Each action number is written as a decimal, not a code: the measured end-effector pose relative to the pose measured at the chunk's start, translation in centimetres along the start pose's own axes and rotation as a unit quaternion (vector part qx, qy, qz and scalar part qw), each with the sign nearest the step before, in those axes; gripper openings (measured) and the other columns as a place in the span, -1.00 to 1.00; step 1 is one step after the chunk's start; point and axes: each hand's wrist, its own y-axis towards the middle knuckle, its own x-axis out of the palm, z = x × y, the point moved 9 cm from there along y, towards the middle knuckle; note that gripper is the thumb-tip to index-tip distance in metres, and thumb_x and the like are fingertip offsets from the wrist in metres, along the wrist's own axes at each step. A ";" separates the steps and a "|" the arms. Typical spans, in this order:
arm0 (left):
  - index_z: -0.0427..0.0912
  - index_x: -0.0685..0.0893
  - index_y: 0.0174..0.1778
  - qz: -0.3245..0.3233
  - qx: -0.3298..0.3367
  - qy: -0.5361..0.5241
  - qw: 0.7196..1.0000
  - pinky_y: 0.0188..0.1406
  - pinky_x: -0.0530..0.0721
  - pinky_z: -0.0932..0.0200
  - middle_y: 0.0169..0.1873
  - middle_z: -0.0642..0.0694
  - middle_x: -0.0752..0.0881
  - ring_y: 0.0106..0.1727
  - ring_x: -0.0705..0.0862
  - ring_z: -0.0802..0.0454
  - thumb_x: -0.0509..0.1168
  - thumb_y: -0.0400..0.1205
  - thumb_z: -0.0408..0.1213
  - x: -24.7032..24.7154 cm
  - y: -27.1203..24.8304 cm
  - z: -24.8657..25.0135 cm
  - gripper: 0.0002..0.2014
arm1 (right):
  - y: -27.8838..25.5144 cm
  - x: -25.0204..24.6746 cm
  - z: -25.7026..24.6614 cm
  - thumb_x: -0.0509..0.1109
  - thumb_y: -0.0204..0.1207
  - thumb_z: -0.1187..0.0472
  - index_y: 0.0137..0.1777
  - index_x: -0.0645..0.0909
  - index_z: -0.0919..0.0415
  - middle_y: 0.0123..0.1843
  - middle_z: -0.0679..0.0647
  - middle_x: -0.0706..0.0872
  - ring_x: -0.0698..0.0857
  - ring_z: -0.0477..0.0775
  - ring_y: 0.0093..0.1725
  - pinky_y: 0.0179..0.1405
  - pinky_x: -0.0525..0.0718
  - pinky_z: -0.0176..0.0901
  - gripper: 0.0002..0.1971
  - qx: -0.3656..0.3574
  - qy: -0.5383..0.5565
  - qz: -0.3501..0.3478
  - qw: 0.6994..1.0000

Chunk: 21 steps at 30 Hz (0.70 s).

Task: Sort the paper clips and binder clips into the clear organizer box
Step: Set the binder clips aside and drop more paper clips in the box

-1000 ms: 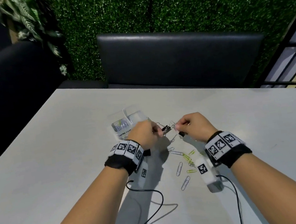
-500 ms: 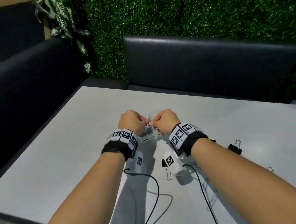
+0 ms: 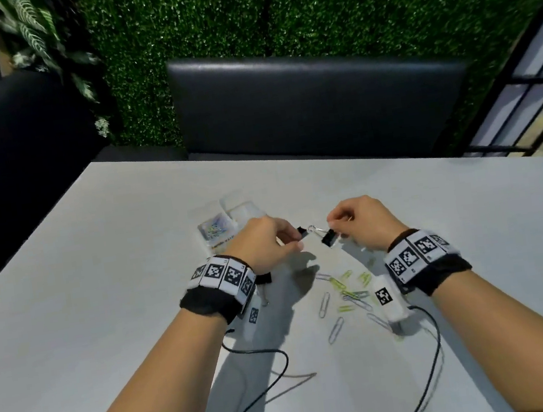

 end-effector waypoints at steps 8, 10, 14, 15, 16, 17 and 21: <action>0.06 0.85 0.09 -0.110 0.033 0.089 0.989 -0.07 0.73 0.15 -0.11 0.08 0.76 -0.06 0.75 0.07 0.58 0.45 0.03 9.4 0.5 5.3 -0.68 | -6.2 -0.7 7.9 0.49 0.54 0.26 0.27 0.73 0.19 0.25 0.13 0.71 0.73 0.09 0.20 0.02 0.51 -0.28 -0.70 0.033 -0.174 -0.058 0.982; 0.10 0.85 0.12 -0.114 0.049 0.110 0.986 -0.09 0.67 0.18 -0.02 0.02 0.70 0.01 0.73 0.03 0.62 0.39 0.09 10.5 0.6 6.2 -0.60 | -6.3 0.3 8.2 0.52 0.51 0.23 0.36 0.68 0.13 0.32 0.10 0.65 0.67 0.10 0.30 0.14 0.55 -0.22 -0.60 0.010 -0.211 -0.073 0.975; 0.17 0.85 0.14 -0.119 0.064 0.144 0.980 -0.05 0.58 0.17 0.11 -0.07 0.63 0.14 0.68 -0.06 0.62 0.38 0.14 12.4 1.1 6.5 -0.59 | -6.0 1.6 8.3 0.55 0.48 0.11 0.32 0.69 0.04 0.34 0.10 0.64 0.58 0.18 0.35 0.30 0.61 0.10 -0.61 -0.014 -0.258 -0.080 0.963; 0.17 0.85 0.13 -0.119 0.065 0.144 0.980 -0.05 0.58 0.16 0.08 -0.05 0.63 0.14 0.68 -0.07 0.61 0.40 0.11 12.5 1.2 6.4 -0.62 | -6.0 2.0 8.3 0.55 0.49 0.09 0.37 0.68 -0.01 0.38 0.09 0.61 0.53 0.18 0.39 0.34 0.58 0.10 -0.57 -0.013 -0.264 -0.083 0.961; 0.16 0.86 0.11 -0.115 0.068 0.142 0.981 -0.07 0.57 0.16 0.02 -0.02 0.62 0.12 0.68 -0.06 0.60 0.42 0.07 12.6 1.4 6.4 -0.66 | -5.9 2.3 8.3 0.55 0.49 0.09 0.40 0.66 -0.05 0.40 0.09 0.59 0.50 0.17 0.41 0.36 0.55 0.08 -0.54 -0.015 -0.268 -0.086 0.960; 0.15 0.87 0.08 -0.109 0.071 0.137 0.982 -0.10 0.56 0.17 -0.05 0.01 0.61 0.09 0.69 -0.05 0.59 0.45 0.04 12.6 1.4 6.4 -0.71 | -5.8 2.6 8.3 0.55 0.49 0.10 0.41 0.67 -0.06 0.38 0.10 0.60 0.50 0.17 0.40 0.35 0.54 0.04 -0.54 -0.018 -0.267 -0.087 0.960; 0.05 0.88 -0.07 -0.087 0.061 0.137 0.985 -0.21 0.56 0.19 -0.19 0.05 0.68 -0.05 0.74 -0.02 0.55 0.51 -0.05 12.5 1.7 6.1 -0.87 | -5.4 2.7 8.0 0.56 0.49 0.16 0.21 0.77 0.09 0.16 0.11 0.66 0.63 0.15 0.22 0.14 0.60 -0.04 -0.71 -0.027 -0.261 -0.076 0.962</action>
